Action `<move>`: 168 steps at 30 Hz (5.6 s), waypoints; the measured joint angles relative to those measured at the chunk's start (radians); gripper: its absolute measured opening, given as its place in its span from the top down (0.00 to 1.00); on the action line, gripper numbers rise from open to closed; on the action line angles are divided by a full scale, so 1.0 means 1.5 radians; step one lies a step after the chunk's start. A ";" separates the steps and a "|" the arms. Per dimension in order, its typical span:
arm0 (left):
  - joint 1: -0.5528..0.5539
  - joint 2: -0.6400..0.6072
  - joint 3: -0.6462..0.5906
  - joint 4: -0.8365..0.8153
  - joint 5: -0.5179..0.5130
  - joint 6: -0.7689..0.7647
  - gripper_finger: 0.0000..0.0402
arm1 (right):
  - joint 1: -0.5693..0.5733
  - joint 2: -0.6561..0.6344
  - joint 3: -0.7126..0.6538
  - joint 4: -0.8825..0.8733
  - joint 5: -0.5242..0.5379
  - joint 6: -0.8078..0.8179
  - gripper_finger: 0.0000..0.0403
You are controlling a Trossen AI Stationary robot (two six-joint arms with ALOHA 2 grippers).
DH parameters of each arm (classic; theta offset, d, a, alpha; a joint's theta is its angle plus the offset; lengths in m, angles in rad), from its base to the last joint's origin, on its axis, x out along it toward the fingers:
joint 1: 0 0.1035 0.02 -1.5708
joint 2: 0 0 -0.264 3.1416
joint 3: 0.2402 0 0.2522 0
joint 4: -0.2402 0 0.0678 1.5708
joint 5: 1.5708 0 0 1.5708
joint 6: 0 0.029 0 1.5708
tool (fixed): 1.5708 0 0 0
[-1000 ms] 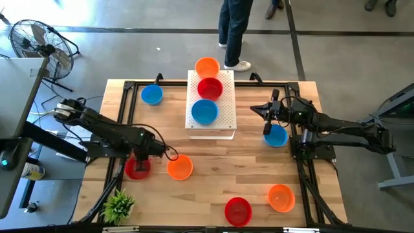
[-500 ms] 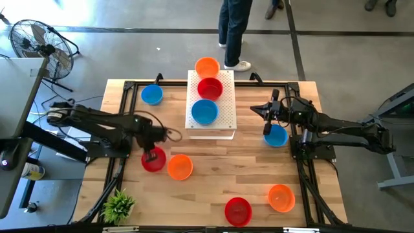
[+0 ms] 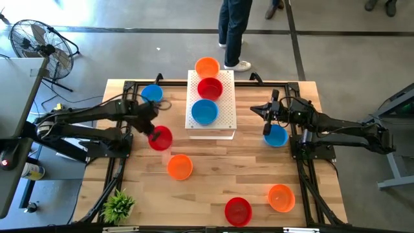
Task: Pick & Place Mini bowls
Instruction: Stack the red bowl on top of the other red bowls on the shelf
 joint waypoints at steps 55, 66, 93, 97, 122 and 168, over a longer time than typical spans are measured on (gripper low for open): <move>-0.048 0.164 0.064 0.116 -0.072 0.424 0.62 | 0.000 0.000 0.000 -0.003 0.022 0.013 1.00; -0.051 0.249 0.043 0.151 -0.106 0.457 0.46 | 0.000 0.000 0.000 -0.005 0.018 0.012 1.00; -0.051 0.266 0.037 0.175 -0.146 0.452 0.94 | 0.000 0.000 0.000 -0.003 0.019 0.008 1.00; -0.051 0.266 0.047 0.158 -0.142 0.459 0.99 | 0.000 0.000 0.000 -0.003 0.019 0.008 1.00; -0.051 0.266 0.047 0.155 -0.139 0.457 1.00 | 0.044 0.140 0.014 0.025 -0.138 0.025 1.00; -0.050 0.265 0.047 0.143 -0.124 0.461 1.00 | 0.055 0.346 0.133 0.127 -0.098 -0.004 1.00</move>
